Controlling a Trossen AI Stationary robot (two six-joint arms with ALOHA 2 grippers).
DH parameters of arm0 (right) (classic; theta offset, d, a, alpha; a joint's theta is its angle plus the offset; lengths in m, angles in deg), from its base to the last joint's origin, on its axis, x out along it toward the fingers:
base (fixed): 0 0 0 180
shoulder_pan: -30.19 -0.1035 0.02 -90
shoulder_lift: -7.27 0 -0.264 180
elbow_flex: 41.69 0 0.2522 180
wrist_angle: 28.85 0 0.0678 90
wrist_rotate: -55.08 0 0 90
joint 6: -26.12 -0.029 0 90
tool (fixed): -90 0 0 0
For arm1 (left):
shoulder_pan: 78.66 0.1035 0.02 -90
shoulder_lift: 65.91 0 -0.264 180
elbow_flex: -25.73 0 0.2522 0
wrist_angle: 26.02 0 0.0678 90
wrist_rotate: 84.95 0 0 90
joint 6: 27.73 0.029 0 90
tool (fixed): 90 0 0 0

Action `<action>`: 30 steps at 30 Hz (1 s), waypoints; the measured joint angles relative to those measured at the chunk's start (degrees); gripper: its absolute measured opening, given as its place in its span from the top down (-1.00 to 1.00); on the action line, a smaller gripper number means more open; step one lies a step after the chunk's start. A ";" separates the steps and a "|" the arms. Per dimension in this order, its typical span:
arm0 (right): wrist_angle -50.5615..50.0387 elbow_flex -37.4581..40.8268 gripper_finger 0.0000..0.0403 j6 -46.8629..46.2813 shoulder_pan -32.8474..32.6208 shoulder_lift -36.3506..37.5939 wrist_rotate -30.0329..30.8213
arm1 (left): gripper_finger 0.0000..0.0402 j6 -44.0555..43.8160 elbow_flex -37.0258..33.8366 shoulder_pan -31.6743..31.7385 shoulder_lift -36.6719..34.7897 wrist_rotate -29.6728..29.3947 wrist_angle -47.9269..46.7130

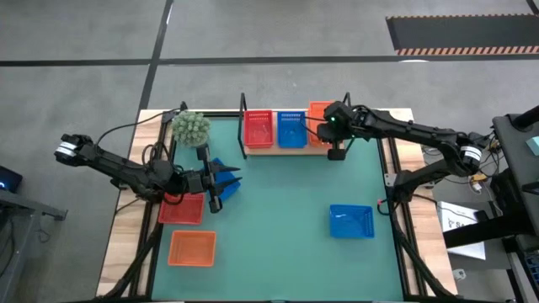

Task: Stack baskets on shelf by color
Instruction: Stack the right orange bin on top of the orange bin on the shelf

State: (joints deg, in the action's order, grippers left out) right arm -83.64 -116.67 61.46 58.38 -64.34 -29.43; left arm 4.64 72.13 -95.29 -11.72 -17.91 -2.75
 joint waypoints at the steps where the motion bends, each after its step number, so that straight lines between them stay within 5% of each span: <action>1: 0.12 0.33 0.96 -0.02 -0.01 -0.03 -0.01 | 0.55 0.00 0.00 0.01 0.00 0.00 0.01; 12: 1.50 3.57 0.93 -0.45 -0.02 -0.16 0.00 | 0.55 0.06 0.00 0.01 0.00 0.00 0.02; 30: -0.98 2.37 0.57 -1.31 -0.17 0.13 0.04 | 0.55 0.06 0.02 0.01 0.00 0.00 0.02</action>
State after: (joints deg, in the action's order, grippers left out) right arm -84.62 -114.30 60.14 58.20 -64.21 -29.39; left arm 4.69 72.15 -95.29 -11.72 -17.91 -2.73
